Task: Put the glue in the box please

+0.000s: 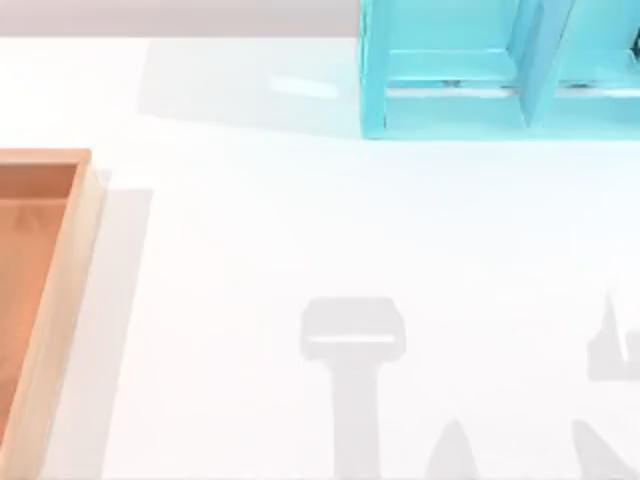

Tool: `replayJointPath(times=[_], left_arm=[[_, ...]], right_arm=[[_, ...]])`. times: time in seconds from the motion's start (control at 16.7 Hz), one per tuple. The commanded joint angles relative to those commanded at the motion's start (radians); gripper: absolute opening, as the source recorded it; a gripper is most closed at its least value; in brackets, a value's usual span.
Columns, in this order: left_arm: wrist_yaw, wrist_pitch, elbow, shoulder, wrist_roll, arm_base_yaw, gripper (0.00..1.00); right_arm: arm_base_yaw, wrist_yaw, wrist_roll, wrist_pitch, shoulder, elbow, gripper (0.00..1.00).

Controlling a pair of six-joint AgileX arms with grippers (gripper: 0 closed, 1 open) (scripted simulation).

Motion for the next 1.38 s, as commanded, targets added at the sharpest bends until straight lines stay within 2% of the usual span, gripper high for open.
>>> replayJointPath(times=[0.18,0.78,1.02,1.38], left_arm=[[0.028,-0.052,0.025,0.070,-0.100,0.034,0.00],[0.051,-0.026,0.035,0.075,-0.147,0.042,0.00],[0.126,0.150,0.049,0.008,-0.329,0.064,0.00],[0.241,0.604,0.022,-0.128,-0.727,0.036,0.00]], right_arm=[[0.000,0.000,0.000,0.000,0.000,0.000,1.00],[0.000,0.000,0.000,0.000,0.000,0.000,1.00],[0.000,0.000,0.000,0.000,0.000,0.000,1.00],[0.000,0.000,0.000,0.000,0.000,0.000,1.00]])
